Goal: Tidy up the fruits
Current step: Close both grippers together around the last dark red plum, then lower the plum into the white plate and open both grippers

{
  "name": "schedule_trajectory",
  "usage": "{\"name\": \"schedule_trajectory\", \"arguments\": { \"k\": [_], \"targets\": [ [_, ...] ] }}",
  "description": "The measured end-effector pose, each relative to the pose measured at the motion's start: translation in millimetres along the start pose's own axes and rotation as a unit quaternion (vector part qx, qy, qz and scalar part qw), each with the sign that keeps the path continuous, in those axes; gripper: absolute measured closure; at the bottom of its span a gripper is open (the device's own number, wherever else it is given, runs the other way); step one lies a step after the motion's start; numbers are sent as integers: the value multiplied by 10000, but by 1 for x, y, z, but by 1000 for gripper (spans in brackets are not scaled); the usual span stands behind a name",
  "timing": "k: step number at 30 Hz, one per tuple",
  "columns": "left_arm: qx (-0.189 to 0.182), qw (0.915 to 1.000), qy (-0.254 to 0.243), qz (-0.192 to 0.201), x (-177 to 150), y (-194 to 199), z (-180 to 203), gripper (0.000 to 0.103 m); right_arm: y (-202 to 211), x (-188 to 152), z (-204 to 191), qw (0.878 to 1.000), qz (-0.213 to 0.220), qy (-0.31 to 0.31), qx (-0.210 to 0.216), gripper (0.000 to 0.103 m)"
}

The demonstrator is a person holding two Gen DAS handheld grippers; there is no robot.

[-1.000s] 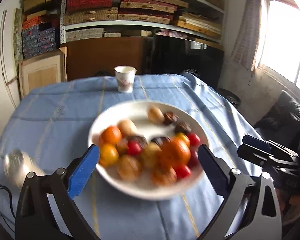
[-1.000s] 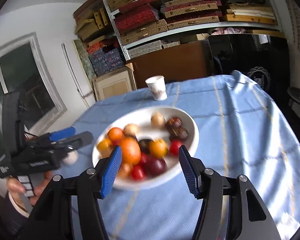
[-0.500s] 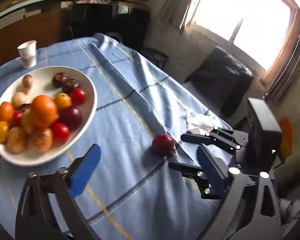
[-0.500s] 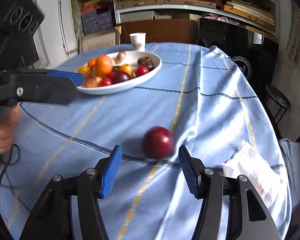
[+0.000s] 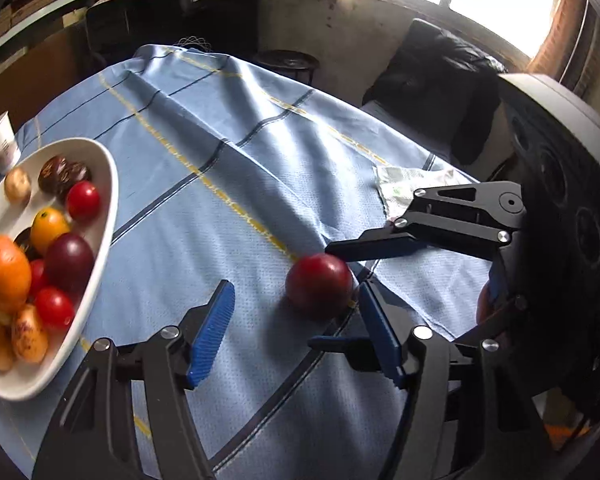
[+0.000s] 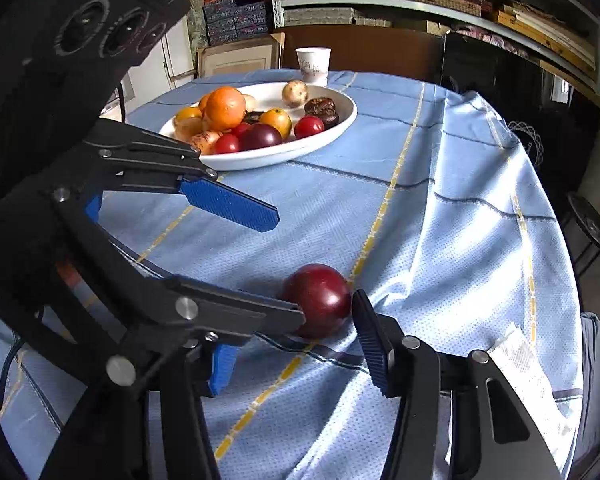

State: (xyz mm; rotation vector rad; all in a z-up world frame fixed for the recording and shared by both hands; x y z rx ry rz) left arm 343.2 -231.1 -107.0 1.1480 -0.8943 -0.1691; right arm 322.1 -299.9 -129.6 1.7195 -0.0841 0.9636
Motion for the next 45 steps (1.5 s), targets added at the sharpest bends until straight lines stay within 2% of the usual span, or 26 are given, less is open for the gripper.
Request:
{"name": "schedule_trajectory", "arguments": {
  "k": [3, 8, 9, 14, 21, 27, 30, 37, 41, 45],
  "targets": [
    [-63, 9999, -3, -84, 4, -9, 2, 42, -4, 0, 1, 10000, -51, -7, -14, 51],
    [-460, 9988, 23, -169, 6, -16, 6, 60, -6, 0, 5, 9999, -108, -87, -23, 55],
    [-494, 9986, 36, -169, 6, -17, 7, 60, -7, -1, 4, 9999, -107, -77, -29, 56],
    [-493, 9986, 124, -156, 4, -18, 4, 65, -9, -1, 4, 9999, -124, -26, -55, 63],
    [-416, 9990, 161, -19, 4, -7, 6, 66, 0, 3, -1, 9999, 65, 57, -123, 65],
    [-204, 9991, 145, 332, 1, 29, 3, 66, 18, 23, -22, 9988, 400, 245, -132, 65],
    [-12, 9982, 241, 552, -3, 54, -13, 66, 19, 47, -41, 9973, 516, 514, -85, 65],
    [552, 9909, 815, 923, -8, 105, -90, 66, -8, 117, -79, 9922, 766, 951, 238, 65],
    [807, 9857, 1067, 1030, -3, 117, -135, 66, -32, 156, -91, 9901, 845, 1086, 265, 65],
    [870, 9806, 1345, 1127, -1, 122, -172, 66, -54, 184, -95, 9902, 809, 1079, 352, 65]
  ]
}}
Point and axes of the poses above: each gripper's, at about its wrist camera, not at the fingertips, and y roughly against the way its jaws point, z to its right, x to its top, the point moved 5 cm from there along -y, roughly the way its jaws point, and after that the axes turned 2 degrees about -z, right-handed, at the moved point
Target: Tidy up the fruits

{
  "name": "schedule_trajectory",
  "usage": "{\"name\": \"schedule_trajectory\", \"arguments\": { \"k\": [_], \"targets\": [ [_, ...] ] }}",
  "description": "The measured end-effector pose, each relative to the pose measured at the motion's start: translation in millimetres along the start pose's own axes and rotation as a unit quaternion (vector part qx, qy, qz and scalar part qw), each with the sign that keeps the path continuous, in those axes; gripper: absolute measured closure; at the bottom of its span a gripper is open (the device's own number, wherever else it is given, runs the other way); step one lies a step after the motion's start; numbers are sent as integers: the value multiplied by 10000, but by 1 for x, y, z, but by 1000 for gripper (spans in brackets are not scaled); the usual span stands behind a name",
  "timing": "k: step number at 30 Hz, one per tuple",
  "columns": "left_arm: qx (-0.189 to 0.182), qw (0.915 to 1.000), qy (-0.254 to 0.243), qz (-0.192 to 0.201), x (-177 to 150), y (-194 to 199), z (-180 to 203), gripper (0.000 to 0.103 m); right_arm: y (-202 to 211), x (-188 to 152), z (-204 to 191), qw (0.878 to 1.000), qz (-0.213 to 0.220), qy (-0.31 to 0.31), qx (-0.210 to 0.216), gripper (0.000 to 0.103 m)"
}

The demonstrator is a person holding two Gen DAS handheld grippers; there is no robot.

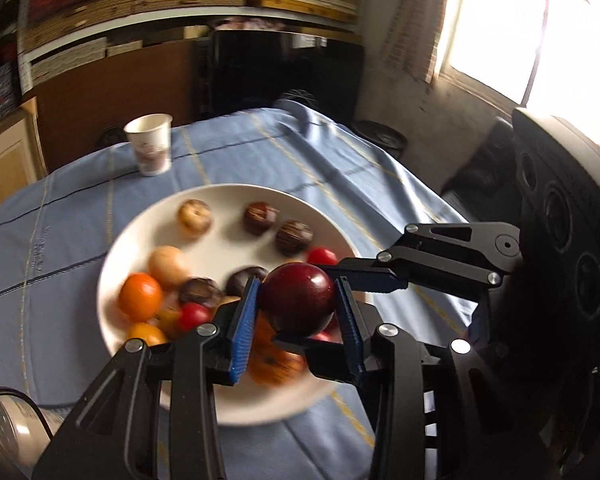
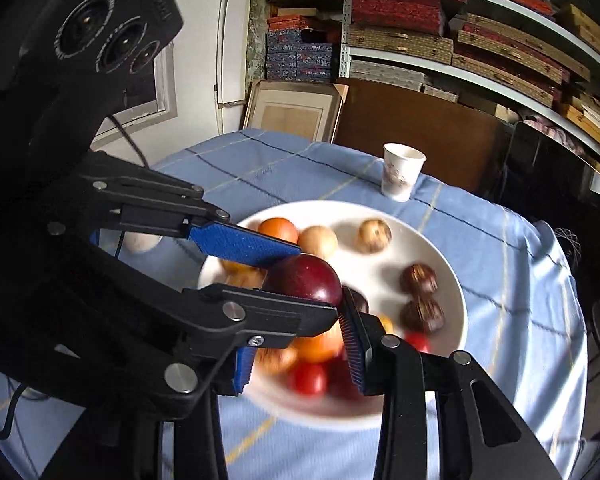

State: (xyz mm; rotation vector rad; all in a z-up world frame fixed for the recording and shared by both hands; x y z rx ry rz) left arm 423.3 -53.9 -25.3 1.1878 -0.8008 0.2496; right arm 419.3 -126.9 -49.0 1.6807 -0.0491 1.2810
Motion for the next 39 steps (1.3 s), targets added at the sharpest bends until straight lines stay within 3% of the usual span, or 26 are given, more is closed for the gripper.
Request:
{"name": "schedule_trajectory", "arguments": {
  "k": [6, 7, 8, 9, 10, 11, 13, 21, 24, 30, 32, 39],
  "targets": [
    [65, 9995, 298, 62, 5, -10, -27, 66, -22, 10, 3, 10000, -43, -42, 13, 63],
    [106, 9994, 323, 77, 6, -12, -29, 65, -21, 9, 3, 10000, -2, -34, -50, 60],
    [184, 9991, 364, 87, 6, -13, -31, 61, -18, 8, 3, 9999, 53, -39, -80, 51],
    [309, 9987, 401, 95, 5, -14, -32, 52, -14, 8, 4, 9998, 135, -62, -106, 38],
    [546, 9972, 488, 144, 4, -11, -34, 31, -9, 7, 5, 9997, 210, -94, -118, 35],
    [710, 9958, 544, 216, 4, -7, -36, 17, -3, 6, 6, 9995, 273, -140, -113, 34],
    [905, 9933, 560, 451, 4, 6, -33, 15, 12, 0, 9, 9989, 380, -237, -140, 31],
    [1471, 9827, 479, 1018, -7, 63, -6, 7, 71, -29, 6, 9929, 934, -698, -254, 4],
    [1635, 9782, 424, 1209, -23, 85, 6, 5, 84, -42, 1, 9903, 1029, -810, -465, 4],
    [2093, 9684, 340, 1310, -70, 113, 24, 5, 86, -70, -12, 9918, 494, -1018, -594, 4],
    [2248, 9645, 367, 1340, -86, 117, 26, 5, 89, -76, -17, 9910, 494, -1057, -652, 4],
    [2464, 9556, 880, 1357, -120, 124, 8, 5, 93, -86, -17, 9881, 501, -1125, -918, 4]
  ]
}}
Point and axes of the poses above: each gripper's, at about its wrist camera, not at the fingertips, and y roughly against the way its jaws point, z to its right, x to its top, the point moved 5 cm from there along -y, roughly the way its jaws point, and after that the axes turned 2 degrees about -z, right-handed, at the moved point
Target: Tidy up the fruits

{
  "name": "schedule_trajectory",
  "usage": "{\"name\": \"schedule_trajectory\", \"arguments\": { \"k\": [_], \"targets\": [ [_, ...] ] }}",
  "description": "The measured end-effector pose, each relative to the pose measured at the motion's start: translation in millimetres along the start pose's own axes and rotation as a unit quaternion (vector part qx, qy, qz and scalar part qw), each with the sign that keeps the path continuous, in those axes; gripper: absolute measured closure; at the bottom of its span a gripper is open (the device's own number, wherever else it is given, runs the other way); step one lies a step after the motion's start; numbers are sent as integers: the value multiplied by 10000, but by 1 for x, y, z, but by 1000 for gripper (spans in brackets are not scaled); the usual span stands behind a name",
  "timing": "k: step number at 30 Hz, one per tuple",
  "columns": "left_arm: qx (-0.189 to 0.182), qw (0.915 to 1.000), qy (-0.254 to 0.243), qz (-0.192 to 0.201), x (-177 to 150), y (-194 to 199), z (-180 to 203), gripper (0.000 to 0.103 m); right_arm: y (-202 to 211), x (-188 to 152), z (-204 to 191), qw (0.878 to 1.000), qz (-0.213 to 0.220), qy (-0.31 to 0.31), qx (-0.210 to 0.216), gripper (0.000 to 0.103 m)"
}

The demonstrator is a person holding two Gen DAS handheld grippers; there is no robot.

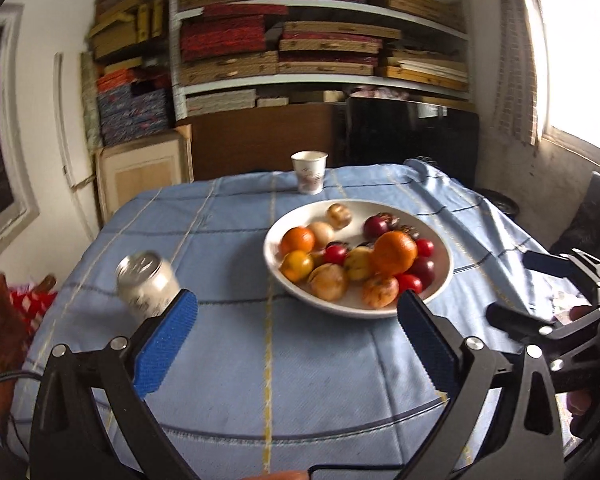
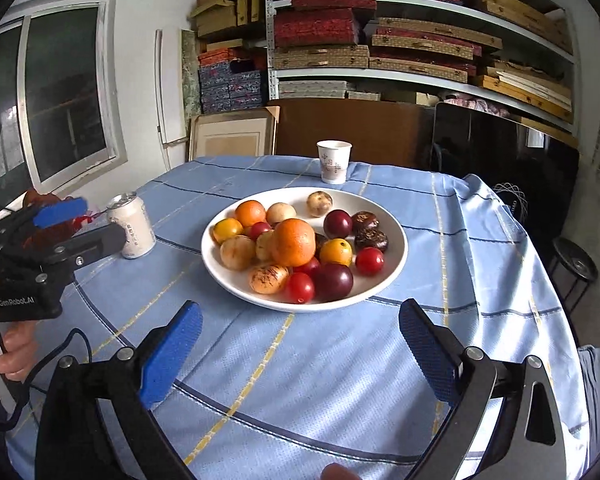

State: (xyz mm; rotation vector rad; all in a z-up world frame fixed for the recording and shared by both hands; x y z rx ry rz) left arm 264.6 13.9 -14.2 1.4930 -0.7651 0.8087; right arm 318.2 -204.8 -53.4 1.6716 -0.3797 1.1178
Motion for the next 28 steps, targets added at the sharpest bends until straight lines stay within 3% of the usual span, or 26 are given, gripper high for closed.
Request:
{"name": "schedule_trajectory", "arguments": {
  "k": [5, 18, 28],
  "targets": [
    [50, 9997, 174, -168, -9, -2, -11, 5, -1, -2, 3, 10000, -41, -72, 40, 4],
    [-26, 9997, -74, -213, -11, -3, 2, 5, -4, -6, 3, 9999, -115, -79, 61, 4],
    [245, 9996, -70, -131, -13, -3, -1, 5, -8, -9, 4, 9997, -184, -123, 88, 4]
  ]
}}
Point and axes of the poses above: each gripper's, at about its wrist camera, not at the fingertips, and y roughly against the way its jaws point, z to its right, x to its top, the point moved 5 cm from there along -y, roughly the way its jaws point, and after that the axes turned 2 degrees about -z, right-handed, at the moved point
